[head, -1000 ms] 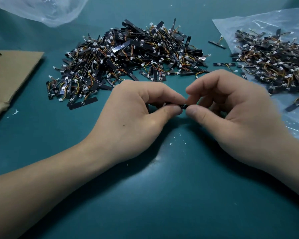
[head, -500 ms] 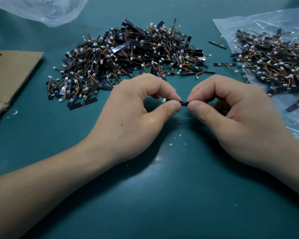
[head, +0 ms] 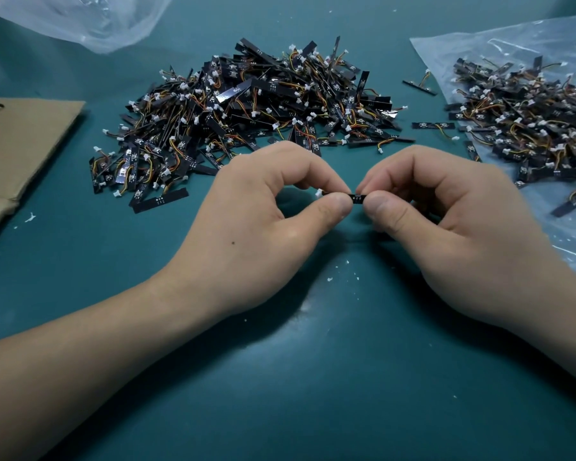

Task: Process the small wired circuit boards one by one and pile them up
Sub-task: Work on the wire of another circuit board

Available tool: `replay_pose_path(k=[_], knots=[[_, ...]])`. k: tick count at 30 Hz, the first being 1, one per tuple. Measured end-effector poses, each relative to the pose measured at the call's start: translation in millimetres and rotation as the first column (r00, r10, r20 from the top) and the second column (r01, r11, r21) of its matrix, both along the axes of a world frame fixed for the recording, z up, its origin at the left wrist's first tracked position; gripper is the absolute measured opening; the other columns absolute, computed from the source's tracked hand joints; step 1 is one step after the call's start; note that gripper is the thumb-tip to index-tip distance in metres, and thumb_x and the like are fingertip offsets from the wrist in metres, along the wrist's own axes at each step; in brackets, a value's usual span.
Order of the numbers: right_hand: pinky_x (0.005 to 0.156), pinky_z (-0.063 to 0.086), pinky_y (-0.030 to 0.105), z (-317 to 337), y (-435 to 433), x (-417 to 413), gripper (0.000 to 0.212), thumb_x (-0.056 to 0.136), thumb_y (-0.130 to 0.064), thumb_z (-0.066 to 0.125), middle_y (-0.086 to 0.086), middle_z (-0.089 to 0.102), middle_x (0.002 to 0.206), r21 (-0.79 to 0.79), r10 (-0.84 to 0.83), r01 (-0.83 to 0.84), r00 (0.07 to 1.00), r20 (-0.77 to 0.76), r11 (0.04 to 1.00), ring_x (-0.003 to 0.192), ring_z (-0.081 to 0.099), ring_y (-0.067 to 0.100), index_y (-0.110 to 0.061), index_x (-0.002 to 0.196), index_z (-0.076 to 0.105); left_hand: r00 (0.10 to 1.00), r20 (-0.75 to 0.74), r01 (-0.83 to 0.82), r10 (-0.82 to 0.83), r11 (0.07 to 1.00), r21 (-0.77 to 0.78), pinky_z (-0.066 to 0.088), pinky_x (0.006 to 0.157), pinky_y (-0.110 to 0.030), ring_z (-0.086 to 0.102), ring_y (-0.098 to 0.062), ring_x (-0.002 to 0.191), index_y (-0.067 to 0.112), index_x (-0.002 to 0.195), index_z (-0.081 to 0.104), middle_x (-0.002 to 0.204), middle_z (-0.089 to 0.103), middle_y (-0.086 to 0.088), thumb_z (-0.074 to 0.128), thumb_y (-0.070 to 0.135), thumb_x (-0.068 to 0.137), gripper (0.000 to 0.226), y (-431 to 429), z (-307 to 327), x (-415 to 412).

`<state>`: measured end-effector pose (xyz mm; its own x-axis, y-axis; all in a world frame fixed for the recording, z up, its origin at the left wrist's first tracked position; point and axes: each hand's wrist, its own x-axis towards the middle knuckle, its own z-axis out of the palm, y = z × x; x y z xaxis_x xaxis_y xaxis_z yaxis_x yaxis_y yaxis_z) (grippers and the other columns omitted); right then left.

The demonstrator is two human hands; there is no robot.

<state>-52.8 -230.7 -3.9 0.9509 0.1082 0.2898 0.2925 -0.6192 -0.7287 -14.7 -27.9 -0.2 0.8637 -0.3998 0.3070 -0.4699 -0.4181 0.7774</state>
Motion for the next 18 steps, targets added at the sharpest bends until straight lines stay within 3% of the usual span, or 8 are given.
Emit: replay_pose_path(k=[5, 12, 15, 18], knots=[[0.068, 0.05, 0.037, 0.6, -0.3, 0.3, 0.01, 0.092, -0.036, 0.063, -0.004, 0.07, 0.087, -0.016, 0.0, 0.0, 1.0, -0.018, 1.0, 0.073, 0.064, 0.018, -0.028, 0.088, 0.067, 1.0, -0.015, -0.008, 0.009, 1.0, 0.017, 0.039, 0.074, -0.016, 0.059, 0.001, 0.078, 0.032, 0.085, 0.072, 0.087, 0.069, 0.014, 0.072, 0.034, 0.087, 0.003, 0.2, -0.9, -1.1], [0.06, 0.047, 0.034, 0.0, -0.8, -0.4, 0.012, 0.092, -0.039, 0.061, -0.003, 0.065, 0.071, -0.025, 0.0, 0.0, 0.999, -0.036, 1.0, 0.061, 0.058, 0.019, -0.03, 0.088, 0.066, 1.0, -0.007, 0.014, -0.013, 1.0, 0.024, 0.048, 0.09, -0.026, 0.065, -0.012, 0.102, 0.028, 0.087, 0.07, 0.099, 0.07, 0.01, 0.07, 0.031, 0.089, 0.004, -1.4, -1.8, -0.6], [0.059, 0.046, 0.028, -0.6, -0.1, -0.4, 0.012, 0.093, -0.039, 0.061, -0.007, 0.064, 0.074, -0.046, 0.001, -0.002, 0.999, -0.032, 0.999, 0.064, 0.058, 0.018, -0.03, 0.087, 0.065, 1.0, 0.008, 0.022, -0.023, 0.999, 0.04, 0.046, 0.09, -0.021, 0.064, -0.011, 0.103, 0.026, 0.087, 0.069, 0.1, 0.069, 0.01, 0.07, 0.029, 0.089, 0.003, -1.6, -2.3, -0.1], [0.06, 0.048, 0.034, -0.2, -0.4, -0.4, 0.012, 0.092, -0.04, 0.062, -0.005, 0.065, 0.071, -0.013, -0.009, 0.008, 0.999, -0.032, 1.0, 0.062, 0.059, 0.019, -0.031, 0.086, 0.066, 1.0, 0.007, 0.015, -0.015, 1.0, 0.027, 0.049, 0.087, -0.028, 0.064, -0.012, 0.103, 0.028, 0.088, 0.069, 0.099, 0.069, 0.01, 0.069, 0.03, 0.089, 0.002, -1.4, -2.1, -0.2]])
